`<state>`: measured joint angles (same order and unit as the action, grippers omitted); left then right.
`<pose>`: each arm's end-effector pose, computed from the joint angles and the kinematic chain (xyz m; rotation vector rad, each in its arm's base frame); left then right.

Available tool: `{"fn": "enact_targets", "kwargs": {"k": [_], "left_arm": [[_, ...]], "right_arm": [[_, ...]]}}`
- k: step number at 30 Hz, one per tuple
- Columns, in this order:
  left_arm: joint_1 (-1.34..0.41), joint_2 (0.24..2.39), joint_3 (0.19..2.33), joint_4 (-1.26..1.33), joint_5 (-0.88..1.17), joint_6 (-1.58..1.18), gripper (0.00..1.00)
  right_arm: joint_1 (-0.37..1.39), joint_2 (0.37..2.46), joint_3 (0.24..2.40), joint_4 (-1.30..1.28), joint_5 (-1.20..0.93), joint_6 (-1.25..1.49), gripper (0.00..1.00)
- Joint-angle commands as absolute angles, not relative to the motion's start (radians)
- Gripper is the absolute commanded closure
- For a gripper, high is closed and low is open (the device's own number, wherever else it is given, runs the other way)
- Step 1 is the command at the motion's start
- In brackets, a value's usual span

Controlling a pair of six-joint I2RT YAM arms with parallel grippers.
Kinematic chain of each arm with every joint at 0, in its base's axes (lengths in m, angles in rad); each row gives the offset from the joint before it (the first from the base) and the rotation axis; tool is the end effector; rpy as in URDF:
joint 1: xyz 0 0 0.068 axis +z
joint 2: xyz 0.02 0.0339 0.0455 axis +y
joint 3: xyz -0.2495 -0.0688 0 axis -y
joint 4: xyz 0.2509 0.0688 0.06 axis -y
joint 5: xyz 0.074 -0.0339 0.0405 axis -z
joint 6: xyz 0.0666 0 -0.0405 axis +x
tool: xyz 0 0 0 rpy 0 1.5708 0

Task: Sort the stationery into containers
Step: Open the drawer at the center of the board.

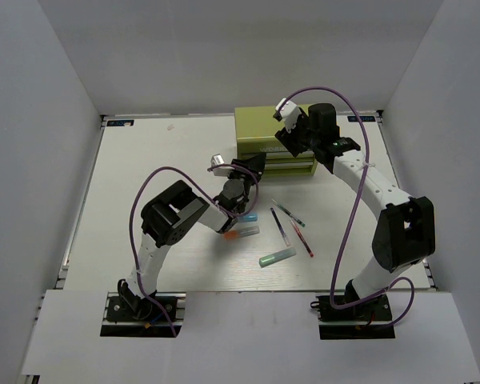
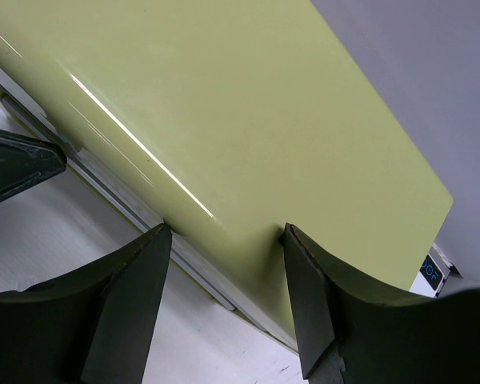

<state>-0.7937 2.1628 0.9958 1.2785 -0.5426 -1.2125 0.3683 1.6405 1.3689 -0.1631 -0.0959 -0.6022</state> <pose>0.3353 -0.2919 0.1280 -0.7829 1.3965 -1.2127 0.3918 0.1580 0.2938 -0.9884 1.7430 -0.0537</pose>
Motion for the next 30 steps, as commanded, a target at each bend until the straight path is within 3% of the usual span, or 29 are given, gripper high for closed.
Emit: {"fn": "enact_targets", "kwargs": {"k": [1, 12, 18, 25, 30], "left_arm": [[-0.787, 2.125, 1.008, 1.281, -0.543, -1.203, 0.57], [-0.778, 2.143, 0.999, 1.281, -0.552, -1.224, 0.52], [-0.778, 2.161, 0.989, 1.29, -0.552, -1.244, 0.61], [-0.778, 2.18, 0.989, 1.29, -0.561, -1.262, 0.63], [-0.769, 2.189, 1.018, 1.267, -0.571, -1.262, 0.57]], "right_arm": [[0.356, 1.661, 1.39, -0.156, -0.061, -0.595, 0.36], [0.345, 1.66, 1.388, -0.155, -0.063, -0.601, 0.36], [0.338, 1.66, 1.388, -0.155, -0.064, -0.603, 0.36], [0.333, 1.663, 1.388, -0.15, -0.066, -0.603, 0.36], [0.33, 1.663, 1.385, -0.146, -0.067, -0.61, 0.36]]}}
